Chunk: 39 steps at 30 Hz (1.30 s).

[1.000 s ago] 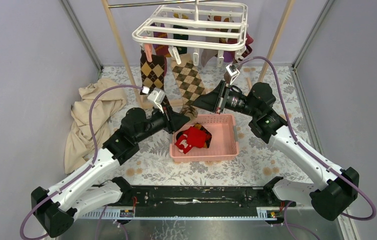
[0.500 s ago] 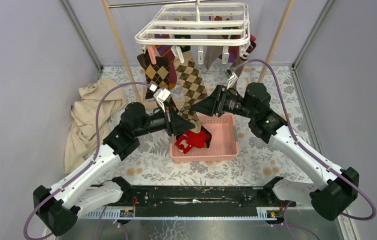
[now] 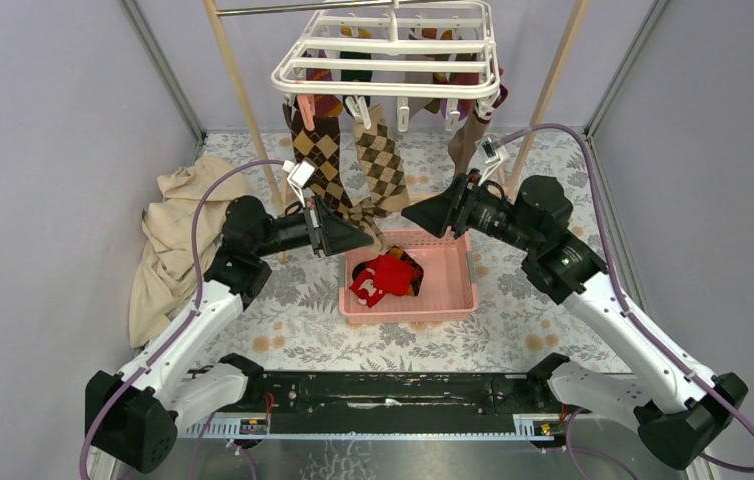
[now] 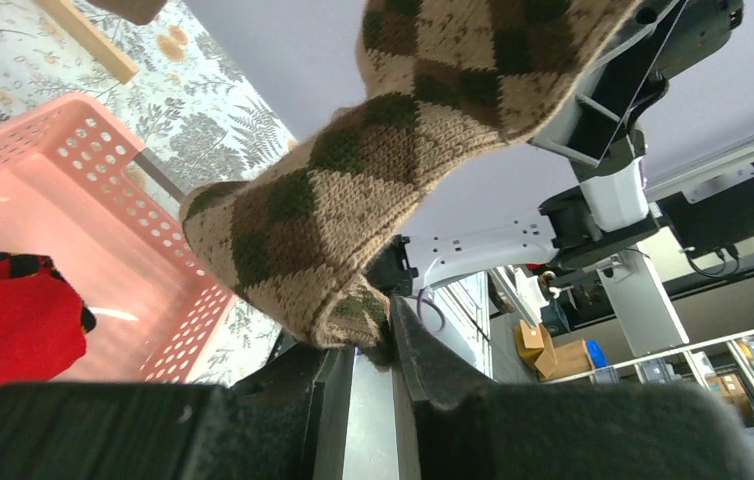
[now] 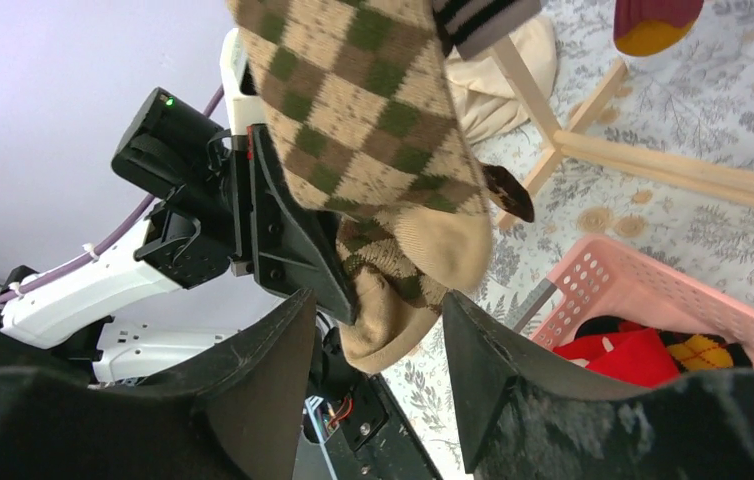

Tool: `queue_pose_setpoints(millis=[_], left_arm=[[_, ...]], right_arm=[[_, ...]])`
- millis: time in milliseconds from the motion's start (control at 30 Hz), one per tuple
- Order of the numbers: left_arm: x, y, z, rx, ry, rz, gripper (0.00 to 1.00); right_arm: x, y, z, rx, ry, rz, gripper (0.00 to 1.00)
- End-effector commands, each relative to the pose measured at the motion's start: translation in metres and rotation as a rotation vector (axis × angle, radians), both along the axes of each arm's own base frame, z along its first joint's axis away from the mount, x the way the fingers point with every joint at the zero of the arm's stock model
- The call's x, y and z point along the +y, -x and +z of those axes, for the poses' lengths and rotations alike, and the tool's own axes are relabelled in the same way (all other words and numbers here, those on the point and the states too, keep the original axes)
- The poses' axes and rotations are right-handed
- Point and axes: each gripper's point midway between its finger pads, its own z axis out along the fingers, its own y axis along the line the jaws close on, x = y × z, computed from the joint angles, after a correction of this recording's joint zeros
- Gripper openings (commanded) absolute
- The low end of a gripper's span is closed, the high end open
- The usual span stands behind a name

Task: Remove the socks clipped to the hanger
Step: Remove the sock from the hanger.

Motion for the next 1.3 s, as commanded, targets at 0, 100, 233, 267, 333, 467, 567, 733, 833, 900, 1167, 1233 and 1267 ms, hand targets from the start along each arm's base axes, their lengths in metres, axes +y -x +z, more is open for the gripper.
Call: queue_pose_setpoints(millis=[0, 100, 233, 267, 333, 467, 567, 733, 833, 900, 1167, 1233, 1267], left_arm=[[0.002, 0.007, 0.025, -0.079, 0.054, -0.052, 0.25], [0.003, -0.006, 0.016, -0.059, -0.019, 0.009, 0.25], [0.004, -0.016, 0.012, -0.059, -0.053, 0.049, 0.24], [0.004, -0.02, 0.011, -0.057, -0.063, 0.06, 0.24], [0.005, -0.026, 0.008, -0.056, -0.084, 0.083, 0.24], [0.005, -0.035, 0.003, -0.056, -0.114, 0.112, 0.24], [0.005, -0.042, -0.003, -0.051, -0.135, 0.131, 0.23], [0.004, -0.051, -0.011, -0.049, -0.161, 0.148, 0.23], [0.004, -0.054, -0.014, -0.049, -0.171, 0.156, 0.23], [0.004, -0.056, -0.016, -0.05, -0.179, 0.159, 0.23], [0.006, -0.058, -0.013, -0.067, -0.199, 0.177, 0.23], [0.006, -0.056, -0.012, -0.067, -0.208, 0.176, 0.23], [0.007, -0.056, -0.011, -0.068, -0.21, 0.178, 0.23]], right_arm=[[-0.007, 0.007, 0.047, -0.154, -0.031, -0.015, 0.56], [-0.005, 0.008, 0.065, -0.186, -0.022, -0.042, 0.54], [0.002, 0.003, 0.078, -0.217, 0.053, -0.113, 0.54], [0.004, 0.002, 0.082, -0.226, 0.07, -0.135, 0.53], [0.008, 0.002, 0.094, -0.254, 0.098, -0.174, 0.53], [0.016, -0.002, 0.105, -0.28, 0.169, -0.265, 0.53], [0.025, -0.003, 0.111, -0.315, 0.243, -0.312, 0.53], [0.041, -0.005, 0.125, -0.381, 0.361, -0.429, 0.54], [0.052, -0.008, 0.135, -0.419, 0.42, -0.495, 0.58], [0.061, -0.01, 0.139, -0.438, 0.454, -0.534, 0.64], [0.08, -0.026, 0.16, -0.526, 0.545, -0.702, 0.73], [0.082, -0.029, 0.163, -0.532, 0.553, -0.73, 0.72], [0.082, -0.031, 0.166, -0.534, 0.554, -0.74, 0.71]])
